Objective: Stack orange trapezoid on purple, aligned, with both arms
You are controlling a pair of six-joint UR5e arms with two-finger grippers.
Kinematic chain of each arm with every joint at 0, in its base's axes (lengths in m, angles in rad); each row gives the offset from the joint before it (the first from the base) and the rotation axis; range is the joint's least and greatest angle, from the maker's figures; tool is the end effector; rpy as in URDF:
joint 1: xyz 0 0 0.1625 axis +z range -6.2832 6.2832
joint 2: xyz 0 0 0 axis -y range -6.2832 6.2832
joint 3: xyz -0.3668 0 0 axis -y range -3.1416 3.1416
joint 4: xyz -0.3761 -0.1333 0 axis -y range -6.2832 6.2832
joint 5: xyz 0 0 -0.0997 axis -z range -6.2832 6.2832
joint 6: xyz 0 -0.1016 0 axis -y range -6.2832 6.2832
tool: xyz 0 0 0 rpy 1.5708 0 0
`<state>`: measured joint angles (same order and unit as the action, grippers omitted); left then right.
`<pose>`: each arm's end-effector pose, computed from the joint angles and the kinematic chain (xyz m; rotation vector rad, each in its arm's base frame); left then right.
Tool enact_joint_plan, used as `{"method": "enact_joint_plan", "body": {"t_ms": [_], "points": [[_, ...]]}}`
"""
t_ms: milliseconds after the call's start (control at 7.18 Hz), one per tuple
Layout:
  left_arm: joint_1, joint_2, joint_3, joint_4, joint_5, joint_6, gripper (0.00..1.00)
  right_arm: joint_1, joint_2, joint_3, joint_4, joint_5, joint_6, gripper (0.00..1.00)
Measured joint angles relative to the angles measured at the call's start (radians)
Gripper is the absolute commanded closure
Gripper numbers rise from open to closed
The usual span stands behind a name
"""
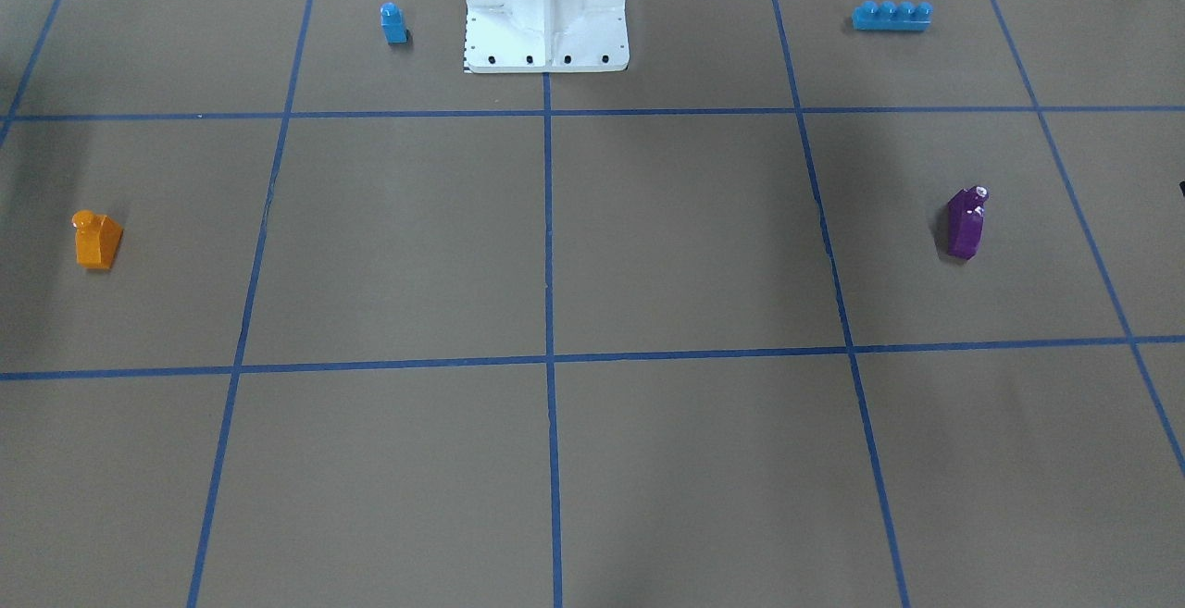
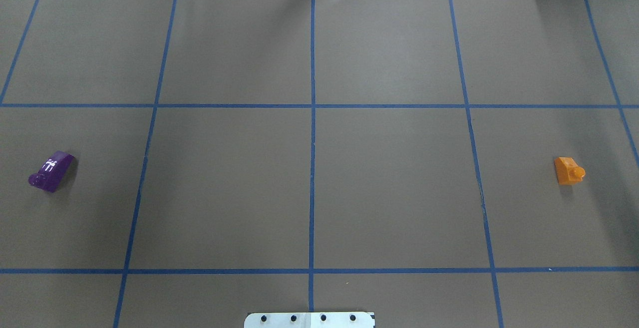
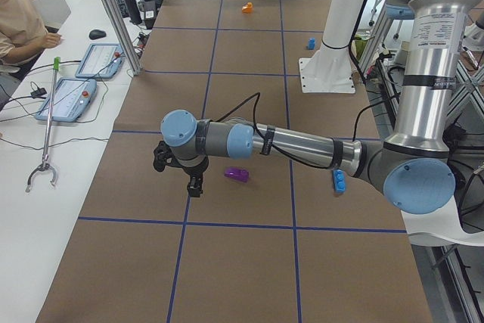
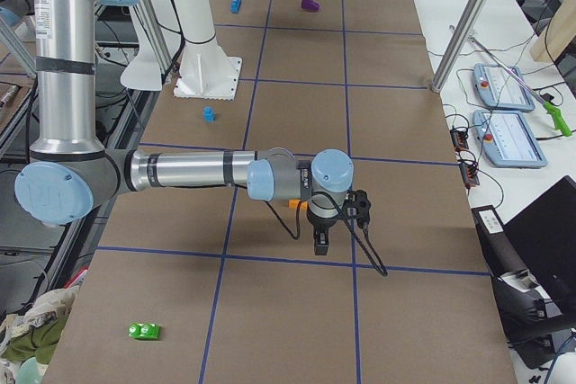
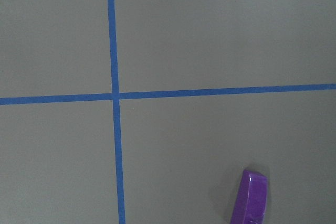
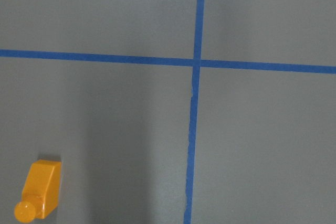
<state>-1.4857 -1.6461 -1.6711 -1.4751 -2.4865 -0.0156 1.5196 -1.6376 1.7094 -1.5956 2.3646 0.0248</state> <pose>-0.0099 -0.5049 0.5163 0.0281 0.9182 0.1011 0.0376 -0.4561 0.5680 0.0143 -0.7948 -0.0436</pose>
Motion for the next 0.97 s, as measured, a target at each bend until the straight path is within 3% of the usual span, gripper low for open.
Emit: {"method": "enact_joint_plan", "body": {"t_ms": [418, 975], "points": [[0.108, 0.001, -0.004, -0.067, 0.002, -0.013, 0.0, -0.003, -0.018, 0.031, 0.002, 0.033, 0.004, 0.0], [0.346, 0.003, -0.005, -0.201, 0.049, -0.184, 0.0, -0.006, -0.019, 0.021, 0.003, 0.064, 0.002, 0.0]]}}
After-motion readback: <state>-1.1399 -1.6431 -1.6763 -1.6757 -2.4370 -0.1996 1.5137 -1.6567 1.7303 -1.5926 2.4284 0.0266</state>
